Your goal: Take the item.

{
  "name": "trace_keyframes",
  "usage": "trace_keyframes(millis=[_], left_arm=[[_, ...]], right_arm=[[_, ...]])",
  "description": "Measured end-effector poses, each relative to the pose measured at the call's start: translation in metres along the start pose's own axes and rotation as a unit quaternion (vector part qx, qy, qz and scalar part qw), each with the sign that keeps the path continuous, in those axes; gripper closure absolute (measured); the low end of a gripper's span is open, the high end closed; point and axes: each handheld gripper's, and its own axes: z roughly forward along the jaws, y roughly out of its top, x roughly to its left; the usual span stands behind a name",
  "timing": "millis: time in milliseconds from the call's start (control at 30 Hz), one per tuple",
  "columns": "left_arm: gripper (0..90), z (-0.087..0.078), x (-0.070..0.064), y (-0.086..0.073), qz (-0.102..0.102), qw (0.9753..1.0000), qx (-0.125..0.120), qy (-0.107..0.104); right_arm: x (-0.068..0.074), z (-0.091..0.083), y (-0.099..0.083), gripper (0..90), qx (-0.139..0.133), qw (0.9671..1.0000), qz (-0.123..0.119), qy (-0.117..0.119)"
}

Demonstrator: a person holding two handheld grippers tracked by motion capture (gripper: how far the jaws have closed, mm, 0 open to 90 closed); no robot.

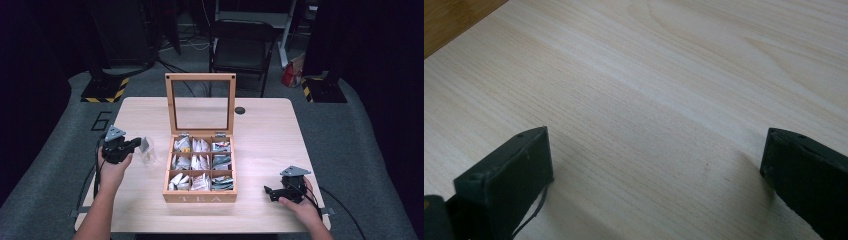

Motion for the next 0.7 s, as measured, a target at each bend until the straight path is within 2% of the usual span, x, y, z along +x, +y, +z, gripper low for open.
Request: trace_keyframes(millis=[467,700], left_arm=[[89.4,0.0009,0.0001,-0.0002,0.002,1.0,0.006,-0.002],[83.6,0.0003,0.0007,0.0,-0.002,1.0,0.006,-0.003]], right_arm=[[0.0,0.0,0.0,0.0,0.0,1.0,0.0,0.0],[0.0,-0.0003,-0.0001,0.0,0.001,1.0,-0.002,0.001]])
